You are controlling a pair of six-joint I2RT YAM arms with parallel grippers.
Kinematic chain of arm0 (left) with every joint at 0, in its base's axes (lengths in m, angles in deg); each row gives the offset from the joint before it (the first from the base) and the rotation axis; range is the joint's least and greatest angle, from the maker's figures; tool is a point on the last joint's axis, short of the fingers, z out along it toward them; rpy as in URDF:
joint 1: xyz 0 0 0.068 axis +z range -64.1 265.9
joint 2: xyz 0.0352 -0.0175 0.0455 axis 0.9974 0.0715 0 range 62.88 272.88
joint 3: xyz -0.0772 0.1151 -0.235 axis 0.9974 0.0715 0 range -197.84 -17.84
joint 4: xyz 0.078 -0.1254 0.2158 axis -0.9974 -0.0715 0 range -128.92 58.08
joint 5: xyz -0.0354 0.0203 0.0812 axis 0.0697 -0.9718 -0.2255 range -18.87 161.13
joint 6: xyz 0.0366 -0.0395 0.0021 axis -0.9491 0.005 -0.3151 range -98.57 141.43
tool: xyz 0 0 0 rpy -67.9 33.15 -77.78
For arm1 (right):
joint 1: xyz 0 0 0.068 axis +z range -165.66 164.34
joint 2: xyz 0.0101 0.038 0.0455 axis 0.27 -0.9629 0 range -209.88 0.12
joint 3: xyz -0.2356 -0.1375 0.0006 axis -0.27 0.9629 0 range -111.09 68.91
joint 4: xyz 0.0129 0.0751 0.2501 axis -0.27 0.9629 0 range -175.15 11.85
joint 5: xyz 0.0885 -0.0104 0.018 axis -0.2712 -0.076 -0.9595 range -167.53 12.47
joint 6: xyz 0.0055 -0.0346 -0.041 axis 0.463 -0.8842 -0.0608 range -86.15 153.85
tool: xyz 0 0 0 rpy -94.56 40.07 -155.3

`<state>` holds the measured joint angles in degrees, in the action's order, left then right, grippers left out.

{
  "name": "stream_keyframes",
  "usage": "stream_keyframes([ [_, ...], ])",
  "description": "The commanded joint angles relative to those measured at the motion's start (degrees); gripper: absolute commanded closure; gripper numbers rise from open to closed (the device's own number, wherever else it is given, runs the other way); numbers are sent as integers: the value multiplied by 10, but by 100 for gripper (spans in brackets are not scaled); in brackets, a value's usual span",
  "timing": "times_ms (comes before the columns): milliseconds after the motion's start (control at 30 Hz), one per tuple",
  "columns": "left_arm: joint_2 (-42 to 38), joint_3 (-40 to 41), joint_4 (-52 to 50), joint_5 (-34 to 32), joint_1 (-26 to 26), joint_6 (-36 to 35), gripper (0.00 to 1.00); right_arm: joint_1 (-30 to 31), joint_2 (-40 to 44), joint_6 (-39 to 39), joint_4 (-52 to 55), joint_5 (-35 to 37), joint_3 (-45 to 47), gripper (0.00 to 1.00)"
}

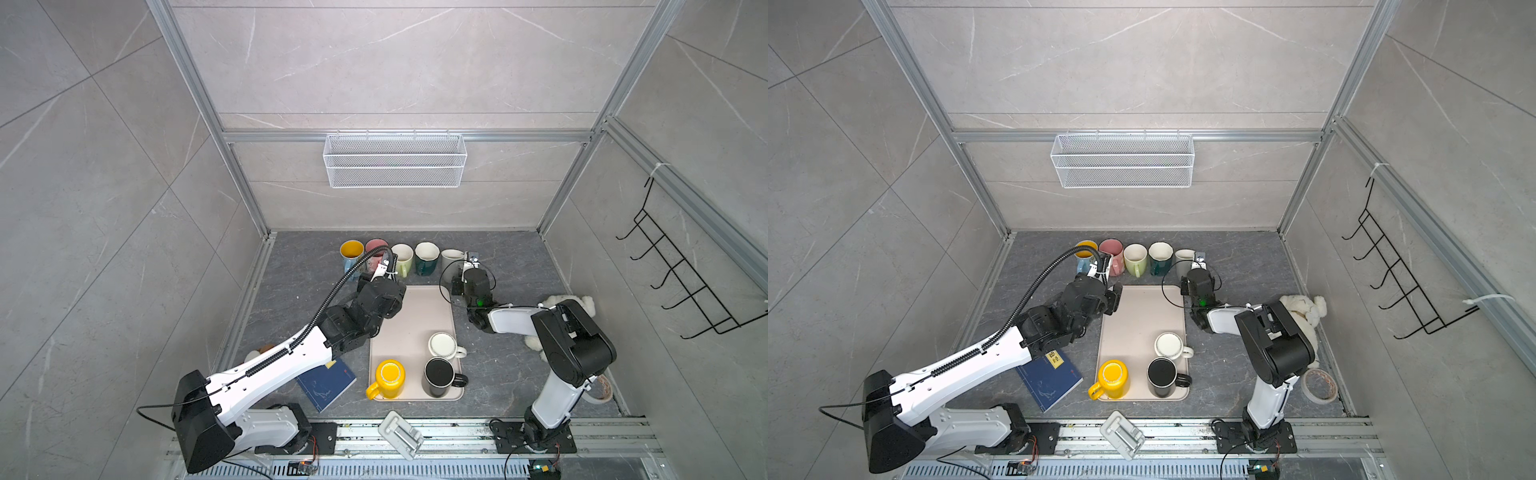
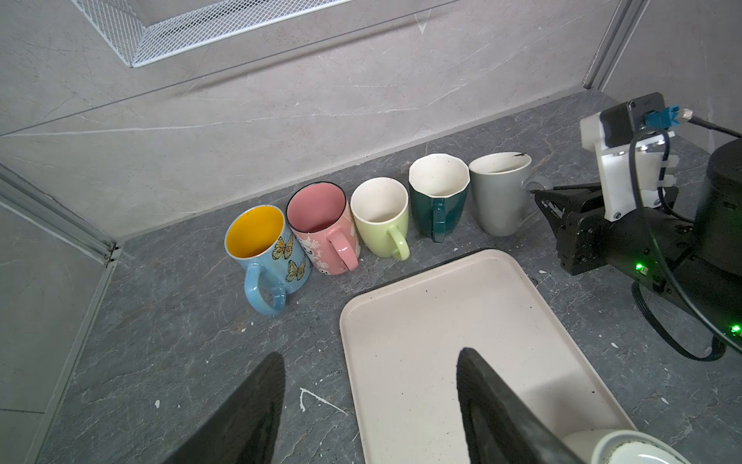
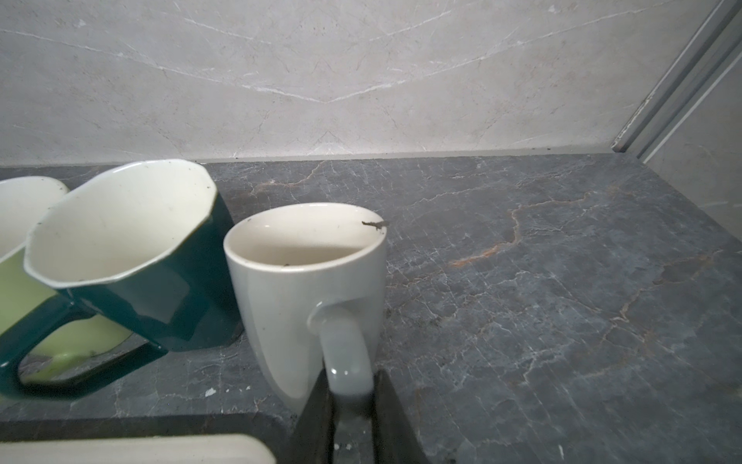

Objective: Turn the mug right side up
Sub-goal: Place the mug at the top-center of the table.

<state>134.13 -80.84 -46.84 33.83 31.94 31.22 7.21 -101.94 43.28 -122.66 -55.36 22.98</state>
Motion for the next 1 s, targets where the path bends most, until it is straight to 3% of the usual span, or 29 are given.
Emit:
stream_keyframes([
  [0,-2,-2,25,3,2,-11,30,6,26,9,16,15,12,79],
  [967,-28,38,35,7,3,-1,30,8,27,54,116,-16,-8,71],
])
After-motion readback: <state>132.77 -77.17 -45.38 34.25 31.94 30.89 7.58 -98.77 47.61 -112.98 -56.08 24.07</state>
